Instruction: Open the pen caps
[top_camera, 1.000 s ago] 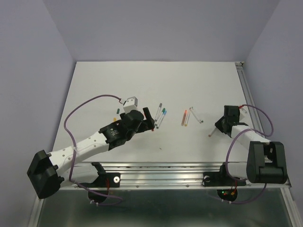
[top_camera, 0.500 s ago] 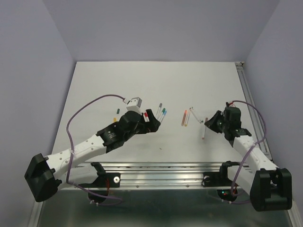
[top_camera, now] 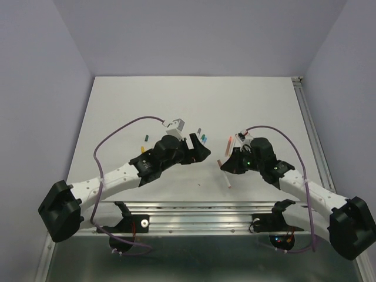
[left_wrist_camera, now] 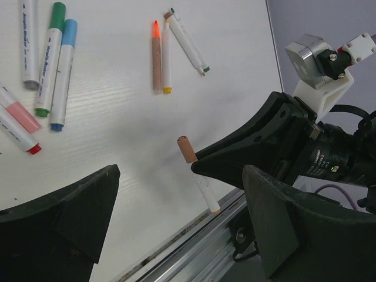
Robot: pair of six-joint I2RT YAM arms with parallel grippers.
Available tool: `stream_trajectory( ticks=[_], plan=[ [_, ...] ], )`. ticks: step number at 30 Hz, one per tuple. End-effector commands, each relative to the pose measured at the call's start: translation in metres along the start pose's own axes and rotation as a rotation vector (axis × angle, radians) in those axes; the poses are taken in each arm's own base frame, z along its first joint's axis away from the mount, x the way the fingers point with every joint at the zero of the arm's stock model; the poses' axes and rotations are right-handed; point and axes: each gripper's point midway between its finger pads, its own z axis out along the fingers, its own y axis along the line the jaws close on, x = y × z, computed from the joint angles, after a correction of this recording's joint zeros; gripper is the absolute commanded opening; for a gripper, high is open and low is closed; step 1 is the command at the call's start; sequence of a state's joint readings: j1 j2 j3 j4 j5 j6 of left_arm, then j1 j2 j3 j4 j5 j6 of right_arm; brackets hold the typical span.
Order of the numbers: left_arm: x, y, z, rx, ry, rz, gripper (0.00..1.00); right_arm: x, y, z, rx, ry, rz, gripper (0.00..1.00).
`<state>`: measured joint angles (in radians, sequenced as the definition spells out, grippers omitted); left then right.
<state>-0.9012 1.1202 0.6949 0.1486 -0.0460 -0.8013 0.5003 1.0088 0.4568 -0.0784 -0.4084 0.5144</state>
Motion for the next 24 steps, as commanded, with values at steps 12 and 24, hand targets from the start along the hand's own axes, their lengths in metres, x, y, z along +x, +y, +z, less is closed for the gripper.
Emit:
stream_trajectory(
  ticks=[12, 24],
  plan=[
    [0.006, -0.02, 0.022, 0.113, -0.008, -0.261, 0.89, -0.066, 0.069, 0.014, -0.189, -0.221, -0.007, 0.02],
    [0.004, -0.019, 0.029, 0.086, -0.027, -0.284, 0.84, -0.065, 0.118, 0.008, -0.352, -0.21, -0.037, 0.02]
  ],
)
